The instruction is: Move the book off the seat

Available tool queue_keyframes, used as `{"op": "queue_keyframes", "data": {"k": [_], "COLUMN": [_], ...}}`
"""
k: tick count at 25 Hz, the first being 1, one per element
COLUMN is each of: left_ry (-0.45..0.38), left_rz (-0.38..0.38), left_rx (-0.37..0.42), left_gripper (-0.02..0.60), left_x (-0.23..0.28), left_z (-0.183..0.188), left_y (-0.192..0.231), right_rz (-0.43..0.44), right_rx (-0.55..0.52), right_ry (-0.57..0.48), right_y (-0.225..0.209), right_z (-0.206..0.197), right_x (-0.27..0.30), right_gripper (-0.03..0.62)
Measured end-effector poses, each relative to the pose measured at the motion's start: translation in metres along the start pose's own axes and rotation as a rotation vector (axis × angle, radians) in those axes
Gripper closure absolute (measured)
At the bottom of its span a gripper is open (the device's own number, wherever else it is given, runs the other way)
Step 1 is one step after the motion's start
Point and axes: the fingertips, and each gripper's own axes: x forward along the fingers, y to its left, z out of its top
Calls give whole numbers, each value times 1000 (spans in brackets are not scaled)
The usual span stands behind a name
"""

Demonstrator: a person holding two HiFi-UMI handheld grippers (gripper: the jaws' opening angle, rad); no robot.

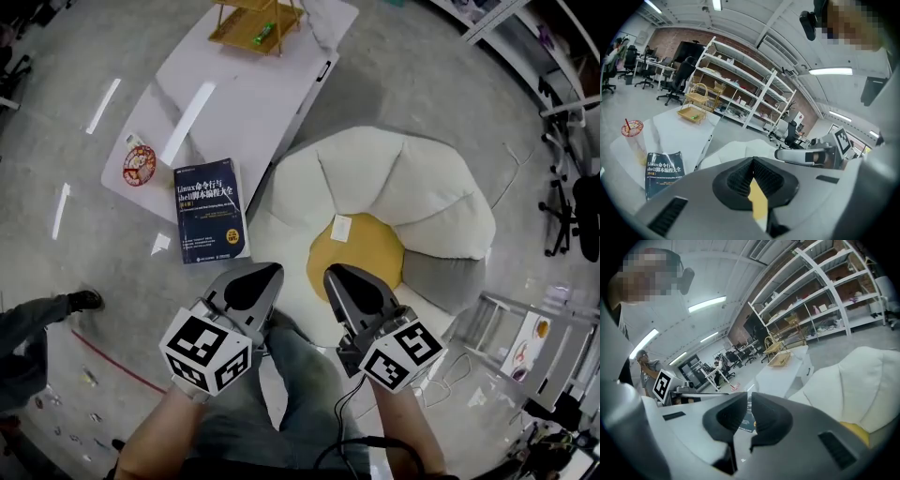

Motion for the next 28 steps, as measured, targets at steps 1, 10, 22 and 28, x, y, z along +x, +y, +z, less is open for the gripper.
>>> {"op": "queue_keyframes", "data": {"k": [1,10,22,28], "left_ry": [-3,-15,-21,-60], "left_rz": [-5,-49,-126,-162], "left_rx": [3,82,132,174], "left_gripper": [575,575,575,575], "left_x": [-2,-24,-63,-81], "left_z": [7,70,120,150], "left_y": [-8,-85,-190,-226], "right_rz": [0,-8,-10,-13], "right_rx": [-3,-36,-51,-86], "right_ry": [-8,-66,-165,-204], "right_y": [4,41,86,112], "right_z": [7,73,148,172], "right_x": [-7,-69,-158,-189], "right_gripper": [556,557,559,559]}}
